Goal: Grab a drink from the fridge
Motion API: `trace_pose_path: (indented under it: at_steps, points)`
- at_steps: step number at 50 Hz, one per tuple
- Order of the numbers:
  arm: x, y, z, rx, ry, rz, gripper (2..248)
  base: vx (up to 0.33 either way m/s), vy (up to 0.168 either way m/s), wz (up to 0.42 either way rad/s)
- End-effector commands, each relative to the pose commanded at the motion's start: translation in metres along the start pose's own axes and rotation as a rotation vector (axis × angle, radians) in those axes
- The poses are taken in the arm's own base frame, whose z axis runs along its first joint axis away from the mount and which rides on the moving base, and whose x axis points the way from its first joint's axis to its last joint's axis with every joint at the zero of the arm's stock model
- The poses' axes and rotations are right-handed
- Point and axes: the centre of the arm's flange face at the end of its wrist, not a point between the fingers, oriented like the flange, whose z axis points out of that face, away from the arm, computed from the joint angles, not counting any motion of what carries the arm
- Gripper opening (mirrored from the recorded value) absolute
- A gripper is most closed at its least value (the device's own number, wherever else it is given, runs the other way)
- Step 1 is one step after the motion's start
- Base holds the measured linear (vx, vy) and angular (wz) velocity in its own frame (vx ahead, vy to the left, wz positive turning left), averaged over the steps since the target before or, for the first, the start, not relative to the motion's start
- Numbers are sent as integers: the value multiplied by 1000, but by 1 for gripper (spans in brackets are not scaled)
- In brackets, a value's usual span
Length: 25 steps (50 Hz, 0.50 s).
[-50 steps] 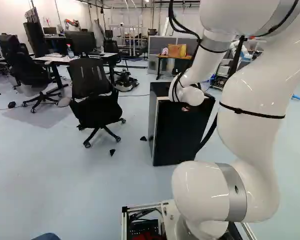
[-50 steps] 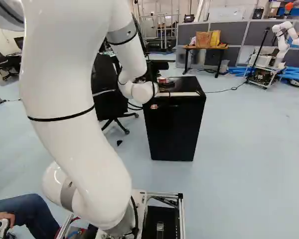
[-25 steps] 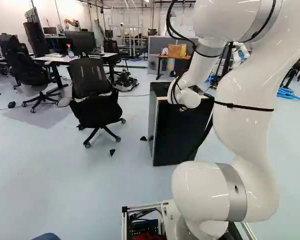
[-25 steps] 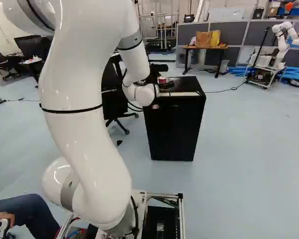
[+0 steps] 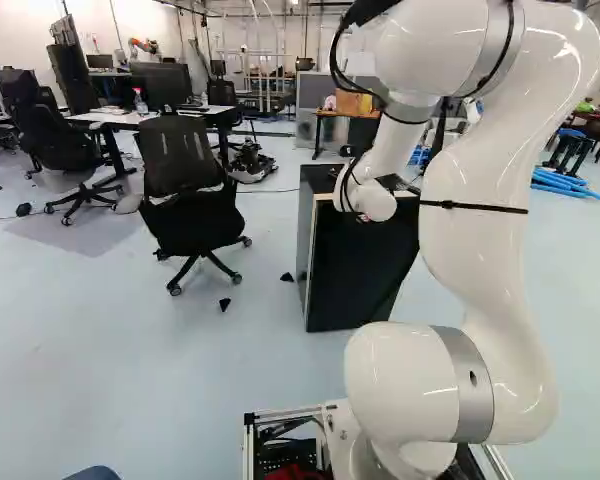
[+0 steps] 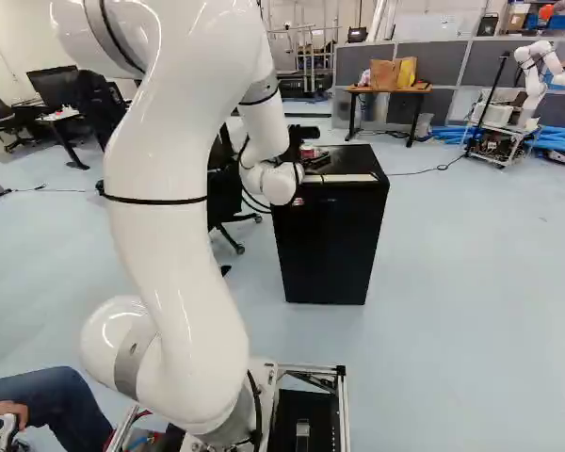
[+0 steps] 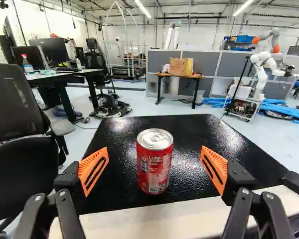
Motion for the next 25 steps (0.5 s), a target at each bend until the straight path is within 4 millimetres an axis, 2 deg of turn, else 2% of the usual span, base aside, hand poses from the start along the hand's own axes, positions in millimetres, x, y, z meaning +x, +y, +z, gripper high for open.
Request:
trace_pose_path:
  at_steps: [15, 25]
  points:
    - [-14, 4, 17, -5, 22, 2, 247, 0, 0, 0]
    - [-14, 5, 26, -6, 28, 2, 247, 0, 0, 0]
